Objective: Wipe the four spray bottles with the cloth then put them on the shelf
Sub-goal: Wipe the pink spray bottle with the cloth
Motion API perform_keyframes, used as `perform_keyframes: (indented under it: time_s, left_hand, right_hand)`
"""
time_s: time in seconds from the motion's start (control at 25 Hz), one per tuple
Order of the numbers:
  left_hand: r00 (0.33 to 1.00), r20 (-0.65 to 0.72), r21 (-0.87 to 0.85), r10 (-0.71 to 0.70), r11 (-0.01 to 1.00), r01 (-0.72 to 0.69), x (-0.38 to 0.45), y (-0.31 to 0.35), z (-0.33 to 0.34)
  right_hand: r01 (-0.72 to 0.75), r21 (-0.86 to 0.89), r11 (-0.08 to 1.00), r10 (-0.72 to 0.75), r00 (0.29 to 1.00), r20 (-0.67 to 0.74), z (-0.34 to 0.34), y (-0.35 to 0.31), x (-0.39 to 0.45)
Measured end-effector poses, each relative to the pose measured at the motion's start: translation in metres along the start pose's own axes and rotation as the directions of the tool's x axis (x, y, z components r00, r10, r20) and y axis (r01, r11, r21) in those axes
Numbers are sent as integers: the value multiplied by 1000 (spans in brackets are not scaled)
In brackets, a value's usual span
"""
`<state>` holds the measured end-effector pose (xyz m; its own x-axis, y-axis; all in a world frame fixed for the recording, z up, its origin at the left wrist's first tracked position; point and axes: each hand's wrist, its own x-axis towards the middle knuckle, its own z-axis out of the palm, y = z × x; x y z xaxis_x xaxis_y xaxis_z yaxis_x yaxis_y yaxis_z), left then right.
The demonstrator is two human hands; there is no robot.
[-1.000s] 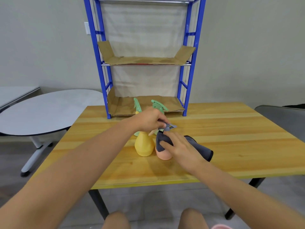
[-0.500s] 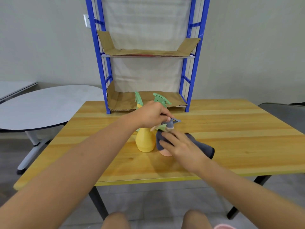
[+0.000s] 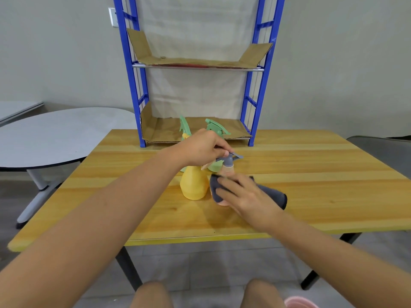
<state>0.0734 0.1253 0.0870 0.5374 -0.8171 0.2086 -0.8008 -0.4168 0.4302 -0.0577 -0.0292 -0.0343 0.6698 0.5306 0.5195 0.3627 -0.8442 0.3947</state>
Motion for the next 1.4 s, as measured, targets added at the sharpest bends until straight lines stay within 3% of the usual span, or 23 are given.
perform_keyframes:
  time_s: [0.12,0.32,0.56,0.64,0.76,0.84,1.0,1.2,1.4]
  left_hand:
    - [1000,3,-13,-4,1000,4,1,0,1]
    - [1000,-9,-25,-6,1000,6,0,0,1]
    - [1000,2,-41,-23,999,23,1,-1,2]
    - [1000,-5,-42,-22,999,22,0,-1,2]
    - [1000,-12,-35,-10,999,10,1,-2,3]
    - [1000,-8,-42,-17,999,17,1,-3,2]
    - [999,-2,-48,-43,998,43,2,-5,4]
    - [999,-4,-59,-32,998,31,1,-3,4]
    - [999,11,-61,-33,998,33,3,-3,4]
  right_hand:
    - [135,-60,989,-127,985,112,12,-22,-20]
    - [-158,-24,987,158,987,-8,-4,-2,24]
    - [58,-74,996,-43,981,191,10,-37,2]
    - [-22,-81,996,35,986,163,2,-26,16]
    - [-176,-67,982,177,984,15,-9,-1,31]
    - [-129,-42,991,129,992,5,-2,-5,13]
    - [101,-50,994,-97,992,80,5,-15,-32]
    - [-90,75,993,100,983,-151,-6,23,-14]
    - [152,14,988,-151,988,-37,4,2,-48]
